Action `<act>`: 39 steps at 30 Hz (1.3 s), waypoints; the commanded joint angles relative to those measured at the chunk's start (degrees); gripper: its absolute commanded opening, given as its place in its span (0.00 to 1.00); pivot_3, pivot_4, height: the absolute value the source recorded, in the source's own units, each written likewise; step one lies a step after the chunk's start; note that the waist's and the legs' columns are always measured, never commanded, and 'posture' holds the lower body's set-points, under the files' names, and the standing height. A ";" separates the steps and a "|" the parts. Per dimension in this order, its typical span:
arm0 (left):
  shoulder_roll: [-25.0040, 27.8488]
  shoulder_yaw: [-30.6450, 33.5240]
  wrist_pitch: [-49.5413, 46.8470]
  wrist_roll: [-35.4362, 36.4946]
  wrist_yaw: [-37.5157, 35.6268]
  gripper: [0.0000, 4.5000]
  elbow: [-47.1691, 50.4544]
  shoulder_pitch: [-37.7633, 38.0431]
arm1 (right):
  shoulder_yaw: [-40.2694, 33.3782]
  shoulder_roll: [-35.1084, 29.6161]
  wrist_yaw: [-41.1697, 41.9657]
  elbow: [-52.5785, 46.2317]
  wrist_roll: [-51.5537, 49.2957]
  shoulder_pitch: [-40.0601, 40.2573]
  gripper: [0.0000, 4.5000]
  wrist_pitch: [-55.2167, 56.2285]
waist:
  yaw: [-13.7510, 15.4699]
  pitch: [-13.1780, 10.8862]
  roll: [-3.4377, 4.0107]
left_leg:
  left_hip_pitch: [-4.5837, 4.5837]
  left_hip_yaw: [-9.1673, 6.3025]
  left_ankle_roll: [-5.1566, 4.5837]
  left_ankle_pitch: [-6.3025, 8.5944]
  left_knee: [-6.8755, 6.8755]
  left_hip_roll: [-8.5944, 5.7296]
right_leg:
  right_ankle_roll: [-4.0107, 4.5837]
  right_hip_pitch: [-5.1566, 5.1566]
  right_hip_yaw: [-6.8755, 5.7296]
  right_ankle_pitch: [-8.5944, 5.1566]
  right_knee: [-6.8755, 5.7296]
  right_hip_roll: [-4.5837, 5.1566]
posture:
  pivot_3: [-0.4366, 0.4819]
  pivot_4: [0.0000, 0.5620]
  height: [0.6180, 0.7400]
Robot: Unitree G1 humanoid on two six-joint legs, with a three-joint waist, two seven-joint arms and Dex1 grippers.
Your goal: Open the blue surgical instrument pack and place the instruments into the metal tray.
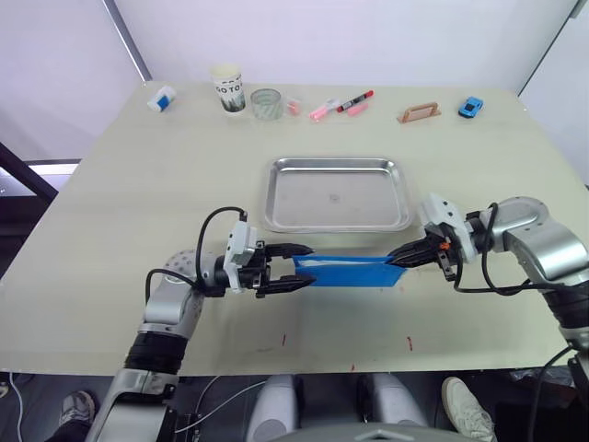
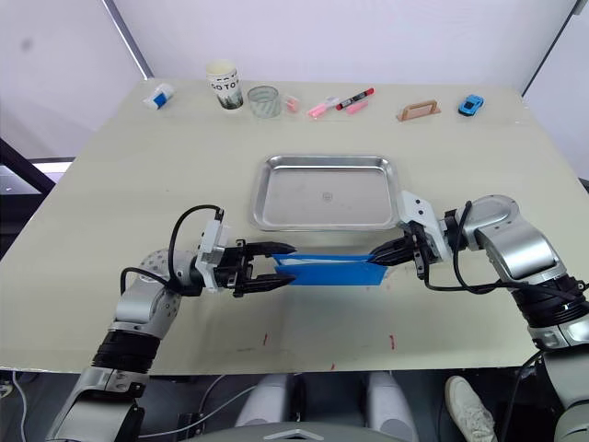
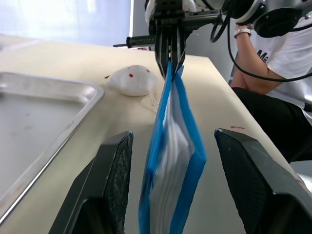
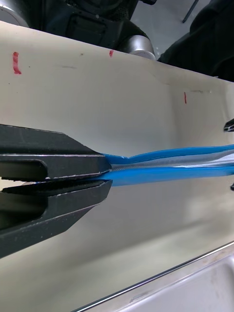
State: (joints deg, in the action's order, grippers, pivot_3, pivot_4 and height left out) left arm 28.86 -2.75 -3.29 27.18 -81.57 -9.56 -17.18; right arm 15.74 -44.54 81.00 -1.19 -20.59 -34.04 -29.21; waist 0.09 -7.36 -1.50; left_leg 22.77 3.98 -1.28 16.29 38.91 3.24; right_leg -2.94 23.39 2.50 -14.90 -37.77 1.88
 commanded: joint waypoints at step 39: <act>-0.88 -1.06 10.78 -2.42 -6.87 0.00 -8.88 -4.60 | -19.36 -8.25 -8.22 -5.51 -5.72 12.79 0.99 -3.60 | 0.22 -0.01 0.03 | 0.03 0.00 -0.02 0.01 0.00 -0.01 | -0.01 0.00 0.03 0.00 0.02 0.00 | 0.48 0.27 1.00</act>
State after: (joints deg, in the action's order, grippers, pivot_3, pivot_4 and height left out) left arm 27.41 -3.38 6.60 25.67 -87.23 -18.48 -21.44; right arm -1.29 -51.63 74.74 -6.81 -27.68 -21.48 -34.79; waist 0.31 -7.38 -1.47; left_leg 22.80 3.99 -1.30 16.30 38.91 3.22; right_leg -2.94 23.40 2.53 -14.90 -37.75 1.88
